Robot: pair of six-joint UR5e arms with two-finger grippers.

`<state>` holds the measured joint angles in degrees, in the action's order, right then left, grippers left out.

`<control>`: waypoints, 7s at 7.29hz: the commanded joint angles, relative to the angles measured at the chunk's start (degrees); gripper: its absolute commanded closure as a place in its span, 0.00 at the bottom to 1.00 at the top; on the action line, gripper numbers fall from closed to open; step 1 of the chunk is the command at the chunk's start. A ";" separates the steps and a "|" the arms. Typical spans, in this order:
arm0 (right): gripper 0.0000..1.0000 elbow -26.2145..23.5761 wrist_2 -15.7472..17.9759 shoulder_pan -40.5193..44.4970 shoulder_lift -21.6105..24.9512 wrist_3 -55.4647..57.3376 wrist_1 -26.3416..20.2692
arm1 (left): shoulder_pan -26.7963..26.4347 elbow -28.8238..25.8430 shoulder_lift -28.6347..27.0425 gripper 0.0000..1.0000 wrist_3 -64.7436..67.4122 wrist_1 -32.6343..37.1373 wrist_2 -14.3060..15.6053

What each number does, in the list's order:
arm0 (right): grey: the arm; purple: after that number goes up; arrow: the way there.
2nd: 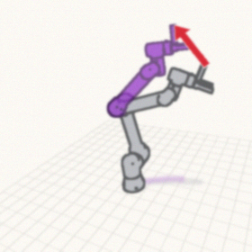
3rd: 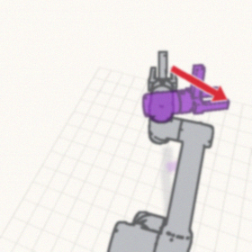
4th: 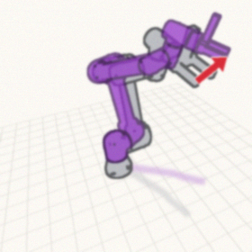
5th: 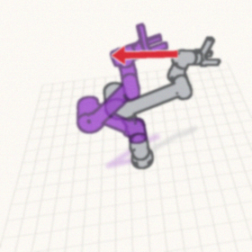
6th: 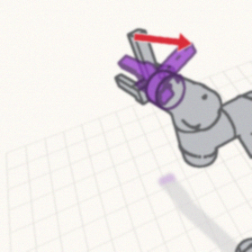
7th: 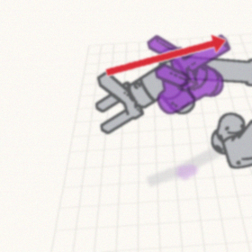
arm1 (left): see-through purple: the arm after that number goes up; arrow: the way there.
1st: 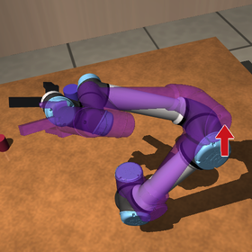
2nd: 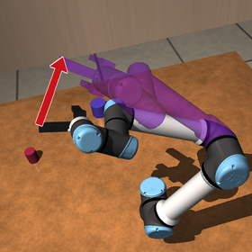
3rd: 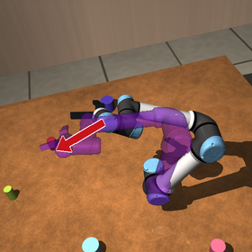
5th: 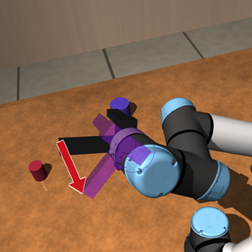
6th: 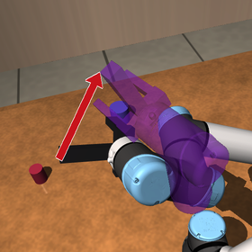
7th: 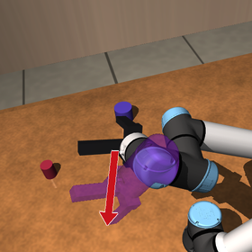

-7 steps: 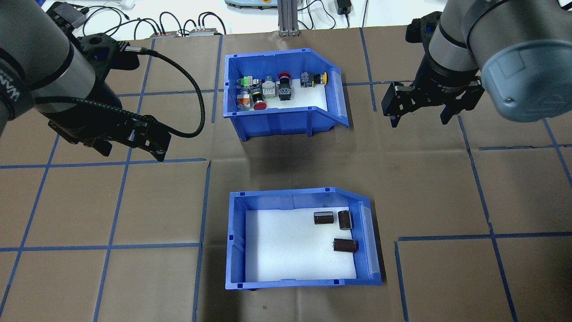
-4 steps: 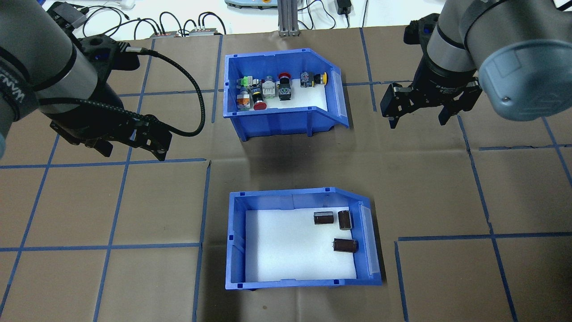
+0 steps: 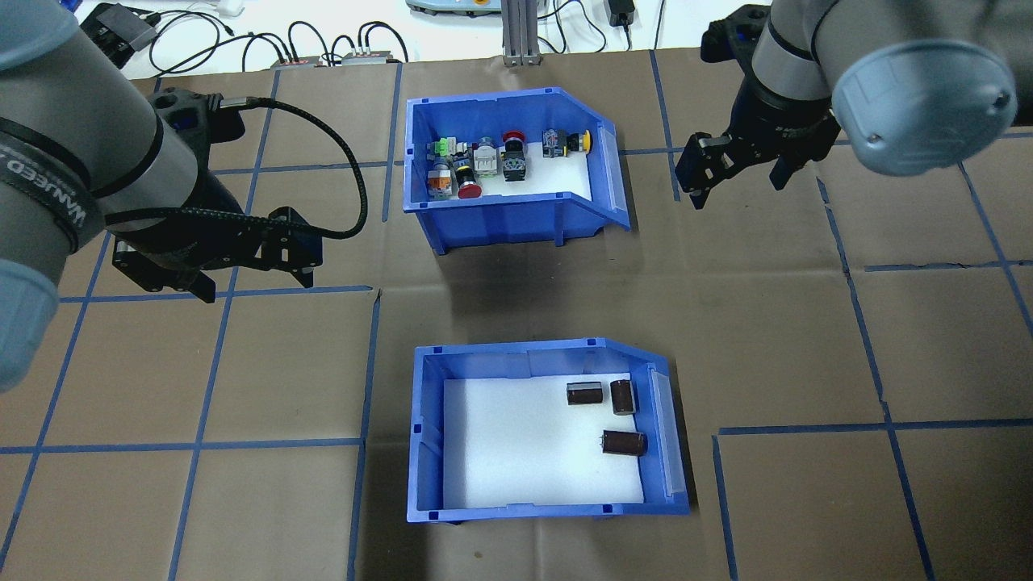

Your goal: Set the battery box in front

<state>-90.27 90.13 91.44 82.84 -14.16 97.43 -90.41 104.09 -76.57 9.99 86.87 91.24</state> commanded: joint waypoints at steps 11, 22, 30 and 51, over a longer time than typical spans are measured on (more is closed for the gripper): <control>0.00 23.48 0.92 24.92 -26.84 -54.47 5.38 | -24.97 23.32 10.74 0.07 95.52 -8.08 -9.92; 0.93 22.51 6.02 24.93 -31.35 -54.05 11.38 | -35.71 29.76 -6.02 0.06 114.37 -34.74 -5.63; 0.97 17.35 9.01 11.87 -22.84 -62.98 7.16 | -36.07 29.76 -5.62 1.00 115.44 -39.32 -5.81; 0.96 -28.54 5.49 -15.06 12.32 -92.63 17.80 | -14.62 -16.99 -42.08 0.32 94.35 -30.88 -7.23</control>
<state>-117.44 95.55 76.31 93.72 -107.26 115.30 -105.07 87.56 -118.09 105.00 56.17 82.84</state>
